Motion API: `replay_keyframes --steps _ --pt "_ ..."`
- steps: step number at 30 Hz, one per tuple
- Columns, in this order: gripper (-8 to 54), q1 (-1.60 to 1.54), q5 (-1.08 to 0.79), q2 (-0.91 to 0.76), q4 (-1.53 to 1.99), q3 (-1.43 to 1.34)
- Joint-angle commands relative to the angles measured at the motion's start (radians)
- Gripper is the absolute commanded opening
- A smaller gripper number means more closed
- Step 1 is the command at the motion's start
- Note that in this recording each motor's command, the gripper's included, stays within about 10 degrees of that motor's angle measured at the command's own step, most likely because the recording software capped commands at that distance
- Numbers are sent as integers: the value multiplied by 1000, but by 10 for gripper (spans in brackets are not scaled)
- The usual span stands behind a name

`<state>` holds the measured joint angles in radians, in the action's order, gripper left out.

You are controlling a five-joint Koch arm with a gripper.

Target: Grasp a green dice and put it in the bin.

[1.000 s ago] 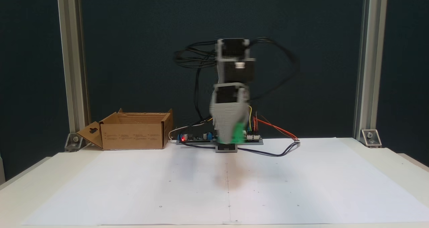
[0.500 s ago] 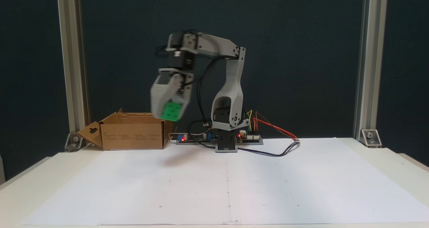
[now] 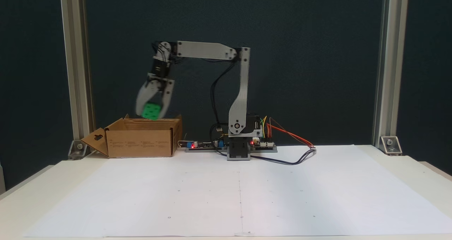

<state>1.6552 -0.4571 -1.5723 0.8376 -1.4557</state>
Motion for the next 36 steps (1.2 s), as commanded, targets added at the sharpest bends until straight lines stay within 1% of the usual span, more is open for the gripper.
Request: replay_keyframes --steps 1,2,5,11,24,25,27,28,29,31,36 --pt "118 38 -80 71 -38 110" --pt "118 64 -81 135 -41 170" --pt "118 110 -94 239 -46 268" --pt "118 170 -143 354 -51 291" --pt "118 170 -147 388 -21 290" --pt "143 172 -146 388 -14 288" --pt "261 172 -144 388 5 285" --pt "310 172 -144 388 5 285" --pt "340 172 -144 388 5 285" --pt "363 172 -144 388 5 284" --pt "362 176 -141 367 -3 287"
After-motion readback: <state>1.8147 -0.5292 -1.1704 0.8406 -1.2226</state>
